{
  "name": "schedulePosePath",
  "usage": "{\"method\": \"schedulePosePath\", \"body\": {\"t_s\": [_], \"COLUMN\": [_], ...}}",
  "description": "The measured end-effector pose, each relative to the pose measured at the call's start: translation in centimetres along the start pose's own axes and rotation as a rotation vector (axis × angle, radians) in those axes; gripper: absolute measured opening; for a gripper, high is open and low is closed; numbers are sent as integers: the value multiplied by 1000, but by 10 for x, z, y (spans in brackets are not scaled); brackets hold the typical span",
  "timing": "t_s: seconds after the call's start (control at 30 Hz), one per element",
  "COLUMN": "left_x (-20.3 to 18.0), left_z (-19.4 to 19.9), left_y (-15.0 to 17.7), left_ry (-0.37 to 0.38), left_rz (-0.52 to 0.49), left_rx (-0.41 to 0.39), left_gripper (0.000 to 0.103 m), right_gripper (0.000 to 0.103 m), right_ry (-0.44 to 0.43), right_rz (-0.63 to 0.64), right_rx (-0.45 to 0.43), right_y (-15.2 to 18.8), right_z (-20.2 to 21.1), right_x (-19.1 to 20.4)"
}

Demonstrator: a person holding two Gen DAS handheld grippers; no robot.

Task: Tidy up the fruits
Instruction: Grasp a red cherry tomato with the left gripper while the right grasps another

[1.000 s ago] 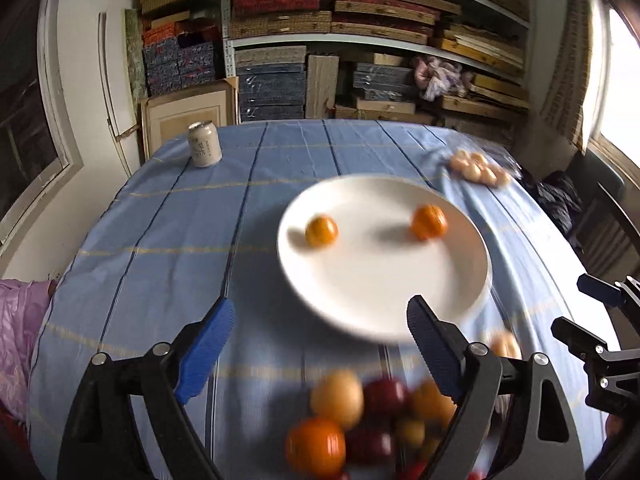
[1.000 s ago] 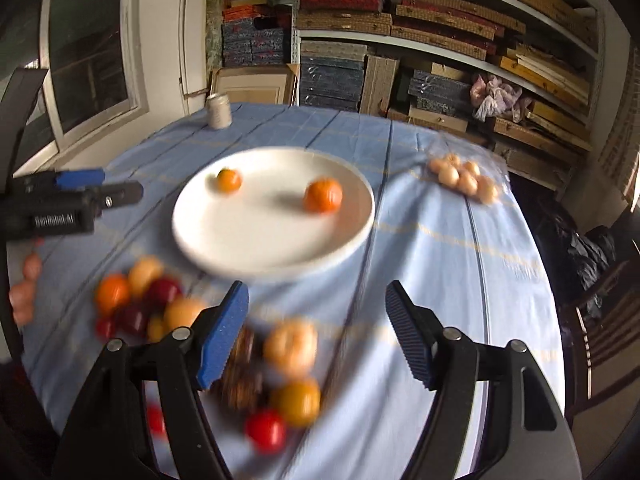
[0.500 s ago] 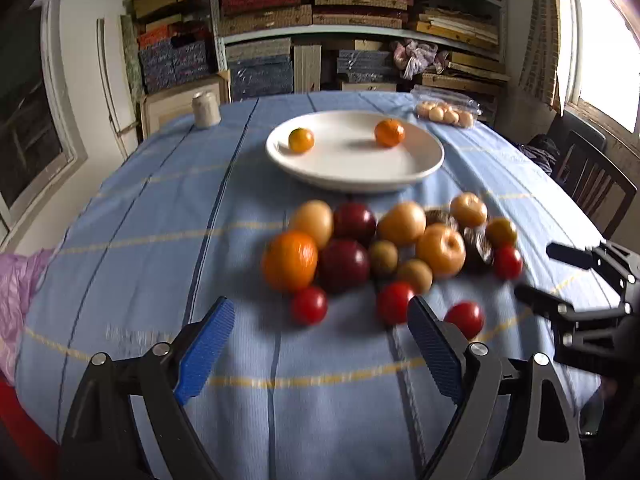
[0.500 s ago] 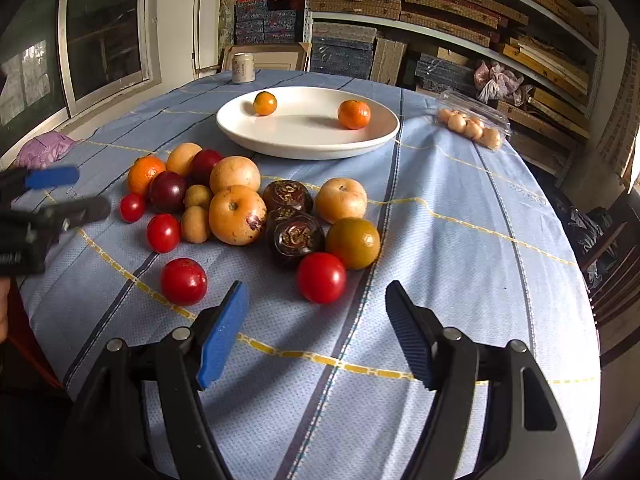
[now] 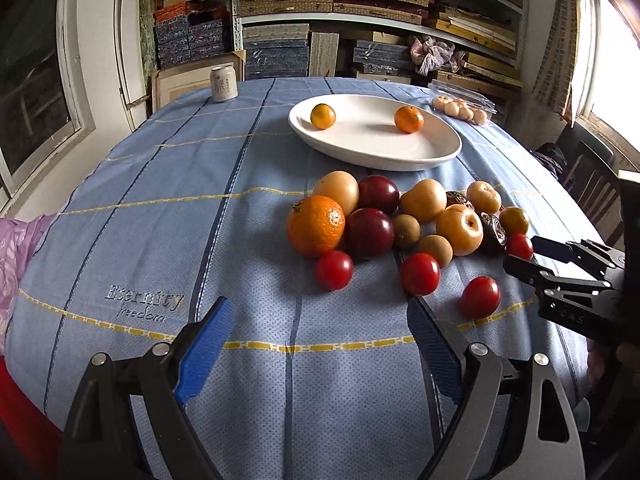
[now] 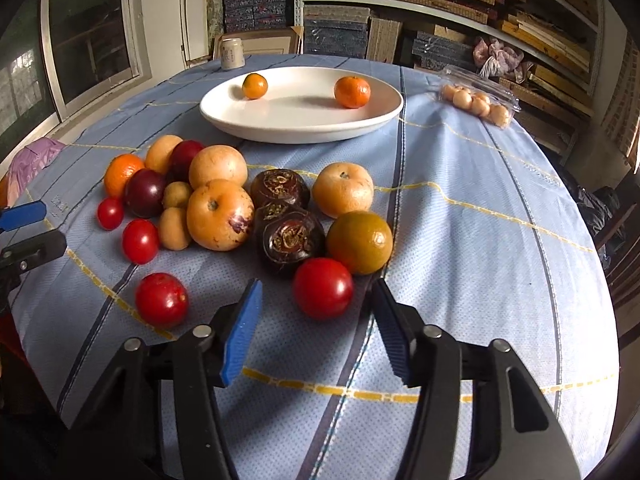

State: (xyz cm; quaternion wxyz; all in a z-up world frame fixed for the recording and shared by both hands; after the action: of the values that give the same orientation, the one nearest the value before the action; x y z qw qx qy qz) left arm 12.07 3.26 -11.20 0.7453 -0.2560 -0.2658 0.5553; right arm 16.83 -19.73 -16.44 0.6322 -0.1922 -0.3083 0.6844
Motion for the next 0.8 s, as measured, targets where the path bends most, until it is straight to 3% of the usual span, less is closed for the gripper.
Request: {"method": "schedulePosePath", "body": {"t_s": [0.07,0.17,0.43,0.5,0.57,0.8], "left_x": [0,0,6,10,9,-2], "left_z": [-2,-7,-24,-26,-30,-37], "left_y": [0,0,-4,-6,-8,-11], "left_ry": [3,4,-22,-61,-57,-43], "left_rz": [2,6,34,33,27,-4], "left_rx": [6,15,28,18,28,28], "left_gripper": [89,89,89,84,73,73], "right_gripper": [49,29,29,29,29,29], "right_ry": [-7,8,7,5,3,-17], "right_rz": [-4,24,72,87,85,67], "right_rx": [6,1,-73,-86,-89,-84], "right_y": [-2,-3,-1,0,1,1], "right_z": [-3,-6,8,11,12,12], "right_x": [1,3,9,12,12,9]}}
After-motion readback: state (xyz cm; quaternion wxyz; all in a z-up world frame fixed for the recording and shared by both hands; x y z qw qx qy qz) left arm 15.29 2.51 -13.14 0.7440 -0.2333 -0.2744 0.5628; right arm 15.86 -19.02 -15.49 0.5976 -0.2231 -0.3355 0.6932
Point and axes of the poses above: each gripper's, at about its wrist camera, not at the fingertips, and z roughly against the way its jaws point, x to its left, y to its underside, the point moved 6 cm from there along -z, roughly the way its jaws point, and after that the axes turned 11 degrees about -z, right-handed, at the moved point
